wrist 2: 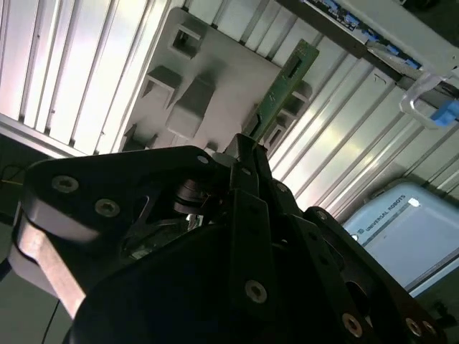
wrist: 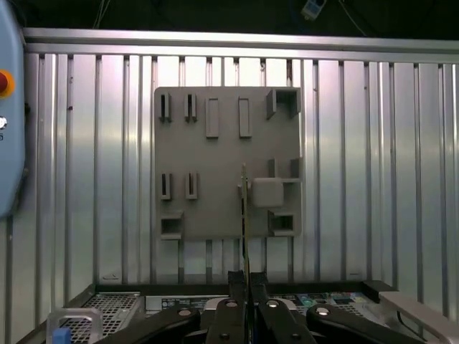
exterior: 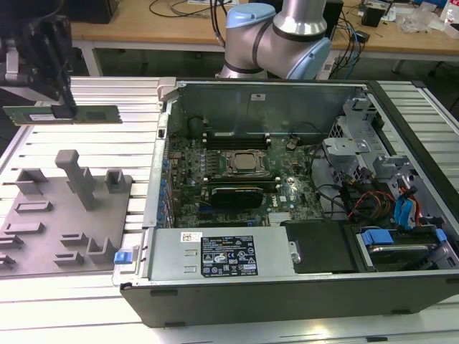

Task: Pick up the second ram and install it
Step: 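Pick up the second ram and move it above second insertion slot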

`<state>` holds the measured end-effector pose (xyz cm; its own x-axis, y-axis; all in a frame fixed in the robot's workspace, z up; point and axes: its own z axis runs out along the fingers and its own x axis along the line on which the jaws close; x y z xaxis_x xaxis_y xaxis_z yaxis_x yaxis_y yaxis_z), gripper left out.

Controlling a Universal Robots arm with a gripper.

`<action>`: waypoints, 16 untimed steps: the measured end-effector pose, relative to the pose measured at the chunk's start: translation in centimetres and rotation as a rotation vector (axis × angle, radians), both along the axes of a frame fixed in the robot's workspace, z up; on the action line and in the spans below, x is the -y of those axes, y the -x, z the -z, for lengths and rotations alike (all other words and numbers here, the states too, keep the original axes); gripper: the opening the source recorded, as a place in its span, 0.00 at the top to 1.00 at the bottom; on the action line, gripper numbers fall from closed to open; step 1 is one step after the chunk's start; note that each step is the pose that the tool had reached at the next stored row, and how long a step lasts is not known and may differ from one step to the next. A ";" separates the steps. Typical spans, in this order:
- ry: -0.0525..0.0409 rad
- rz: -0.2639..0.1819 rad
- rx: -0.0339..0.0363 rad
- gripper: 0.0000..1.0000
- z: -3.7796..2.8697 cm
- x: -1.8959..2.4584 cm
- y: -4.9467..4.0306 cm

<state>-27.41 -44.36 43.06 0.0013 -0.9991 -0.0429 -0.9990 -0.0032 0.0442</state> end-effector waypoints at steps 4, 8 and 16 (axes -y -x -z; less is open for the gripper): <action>0.0000 0.000 -0.0001 0.87 0.00 -0.01 -1.25; -0.0001 0.000 -0.0002 0.87 0.01 -0.02 -3.14; -0.0001 0.000 -0.0004 0.87 0.00 -0.06 -5.95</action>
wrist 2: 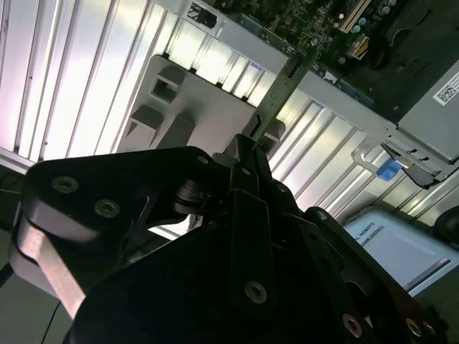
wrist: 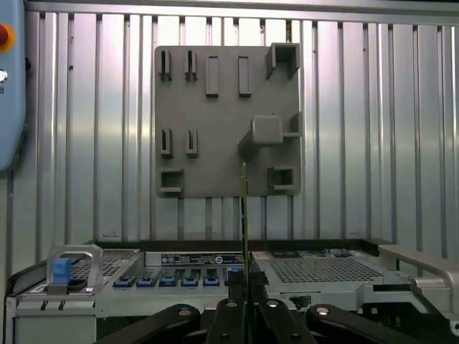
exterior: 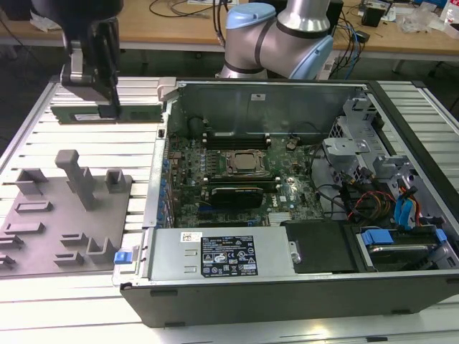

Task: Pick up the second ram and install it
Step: 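Pick up the second ram and move it above second insertion slot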

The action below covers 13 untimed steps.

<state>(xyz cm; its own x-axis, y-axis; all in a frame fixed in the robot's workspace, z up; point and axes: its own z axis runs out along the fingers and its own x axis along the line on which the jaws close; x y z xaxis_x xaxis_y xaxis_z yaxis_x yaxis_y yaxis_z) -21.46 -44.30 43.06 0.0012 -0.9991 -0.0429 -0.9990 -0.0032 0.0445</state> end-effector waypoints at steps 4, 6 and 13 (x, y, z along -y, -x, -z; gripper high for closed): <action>0.0000 0.000 -0.0003 0.87 0.00 -0.03 -1.55; 0.0001 0.000 -0.0005 0.87 0.00 -0.05 -2.54; 0.0001 0.000 -0.0014 0.87 -0.01 -0.18 -6.47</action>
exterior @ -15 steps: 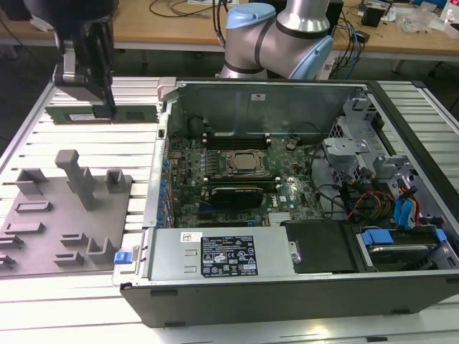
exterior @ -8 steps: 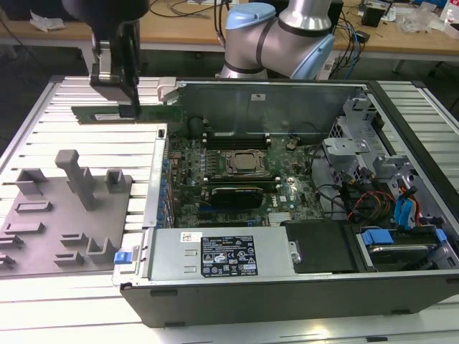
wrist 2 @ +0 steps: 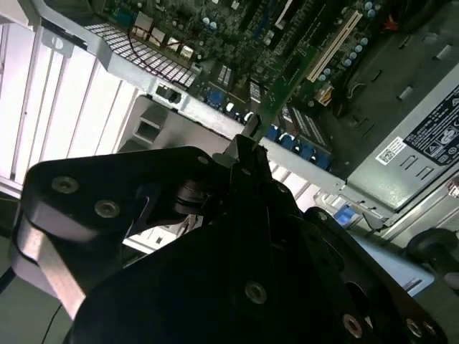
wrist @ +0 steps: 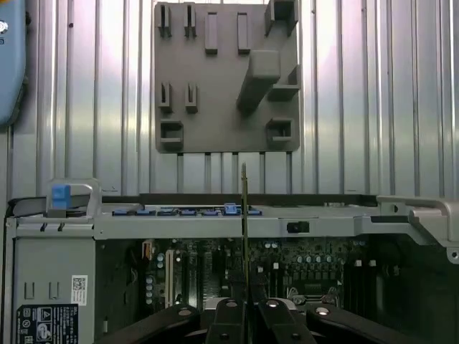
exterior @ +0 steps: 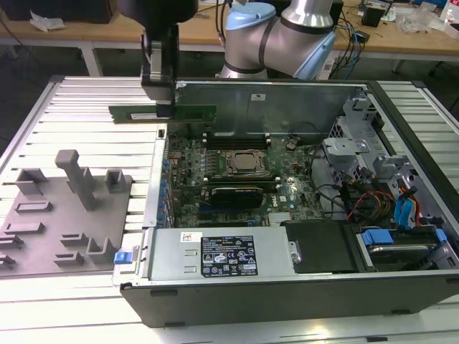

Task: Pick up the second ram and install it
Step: 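Pick up the second ram and move it above second insertion slot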

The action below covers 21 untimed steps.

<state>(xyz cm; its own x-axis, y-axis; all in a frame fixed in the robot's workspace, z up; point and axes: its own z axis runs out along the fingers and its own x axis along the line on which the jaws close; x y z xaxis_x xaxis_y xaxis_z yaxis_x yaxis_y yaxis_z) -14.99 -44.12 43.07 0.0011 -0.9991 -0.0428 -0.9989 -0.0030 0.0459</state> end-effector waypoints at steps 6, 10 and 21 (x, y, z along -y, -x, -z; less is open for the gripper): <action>0.0000 0.000 -0.0007 0.87 0.00 -0.13 -2.44; -0.0002 0.000 -0.0012 0.87 0.01 -0.31 -4.67; 0.0003 0.000 -0.0024 0.87 0.01 -0.90 -8.76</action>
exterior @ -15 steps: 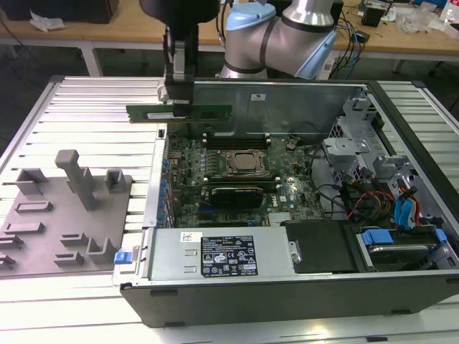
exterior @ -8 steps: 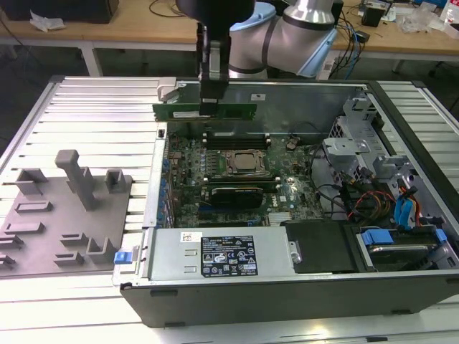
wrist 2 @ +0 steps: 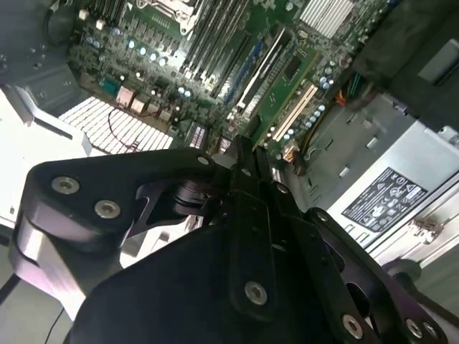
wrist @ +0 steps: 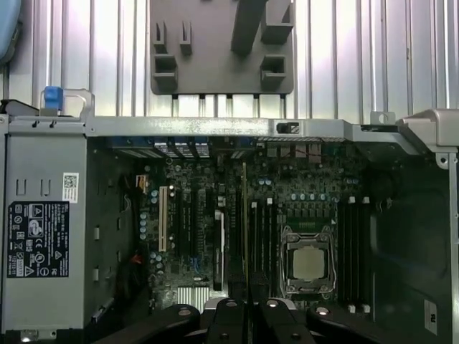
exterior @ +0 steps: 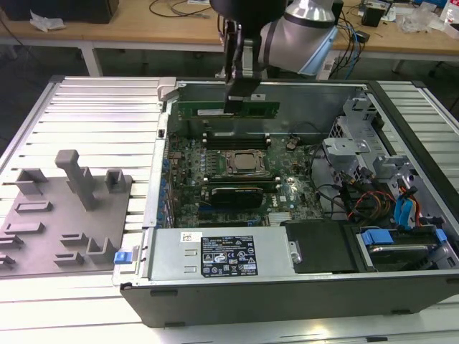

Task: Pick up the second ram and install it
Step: 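Pick up the second ram and move it above second insertion slot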

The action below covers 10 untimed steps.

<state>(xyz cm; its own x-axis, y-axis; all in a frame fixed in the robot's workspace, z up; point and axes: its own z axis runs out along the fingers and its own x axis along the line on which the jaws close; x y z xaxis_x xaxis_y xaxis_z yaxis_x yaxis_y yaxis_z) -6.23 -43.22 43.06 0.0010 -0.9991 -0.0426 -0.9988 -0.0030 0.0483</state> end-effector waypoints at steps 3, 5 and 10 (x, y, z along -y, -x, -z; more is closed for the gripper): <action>0.0002 0.000 -0.0003 0.87 0.01 -0.13 -1.19; 0.0003 0.000 -0.0003 0.87 0.02 -0.16 -1.52; 0.0007 0.000 -0.0007 0.87 0.06 -0.27 -2.84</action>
<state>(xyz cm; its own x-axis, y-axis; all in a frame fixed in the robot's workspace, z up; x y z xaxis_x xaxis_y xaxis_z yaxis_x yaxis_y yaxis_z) -3.39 -42.95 43.00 0.0010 -0.9991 -0.0419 -0.9988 -0.0030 0.0491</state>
